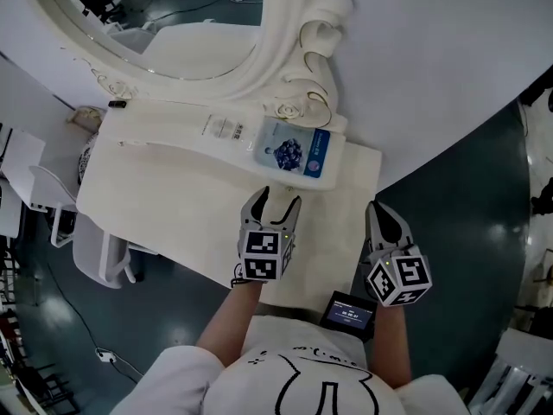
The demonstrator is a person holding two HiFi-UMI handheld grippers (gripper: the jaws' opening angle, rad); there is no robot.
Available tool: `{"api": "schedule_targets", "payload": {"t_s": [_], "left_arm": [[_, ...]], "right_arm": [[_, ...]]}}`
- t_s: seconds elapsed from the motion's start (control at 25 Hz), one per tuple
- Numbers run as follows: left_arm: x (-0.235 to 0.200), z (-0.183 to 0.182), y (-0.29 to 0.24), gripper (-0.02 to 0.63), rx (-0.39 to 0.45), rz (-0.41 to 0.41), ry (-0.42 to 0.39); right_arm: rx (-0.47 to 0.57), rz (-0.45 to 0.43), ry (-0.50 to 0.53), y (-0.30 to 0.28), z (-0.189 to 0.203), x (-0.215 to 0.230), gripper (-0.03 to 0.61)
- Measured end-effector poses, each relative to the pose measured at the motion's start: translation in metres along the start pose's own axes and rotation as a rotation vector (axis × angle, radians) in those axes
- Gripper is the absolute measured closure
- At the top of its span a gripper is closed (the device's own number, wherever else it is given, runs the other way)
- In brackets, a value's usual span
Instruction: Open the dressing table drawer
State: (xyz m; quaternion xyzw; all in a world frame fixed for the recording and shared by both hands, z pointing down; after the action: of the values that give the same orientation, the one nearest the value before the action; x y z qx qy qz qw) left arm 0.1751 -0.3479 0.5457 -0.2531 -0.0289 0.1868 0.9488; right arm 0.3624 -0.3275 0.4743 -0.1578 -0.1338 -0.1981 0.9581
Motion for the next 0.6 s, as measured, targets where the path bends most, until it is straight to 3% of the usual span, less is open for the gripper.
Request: {"api": "schedule_targets", "payload": {"t_s": [0.44,0.6], "left_arm": [[0.005,0.02,-0.026,0.342,-0.076,-0.018,0.009],[0.006,0.018,-0.03,0.41,-0.068,-0.009,-0.007]], "right_arm": [[-0.051,0.01,-0.02,-0.009,0.02,0.017,0.561],[-0.058,0.011,-0.026,-0.01,0.024,0.017,0.561]]}}
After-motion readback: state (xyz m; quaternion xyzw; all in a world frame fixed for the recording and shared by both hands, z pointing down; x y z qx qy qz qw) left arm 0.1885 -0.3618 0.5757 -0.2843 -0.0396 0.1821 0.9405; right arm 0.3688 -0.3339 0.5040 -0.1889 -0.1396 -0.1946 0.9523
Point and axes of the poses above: the fingertips, and each gripper's own axes: y backward along the fingers, x to its right, z out of its underside, the point moved 1 cm from there along y, backward along the fingers, and after that the axes turned 6 degrees about -y, right-handed, at the moved point
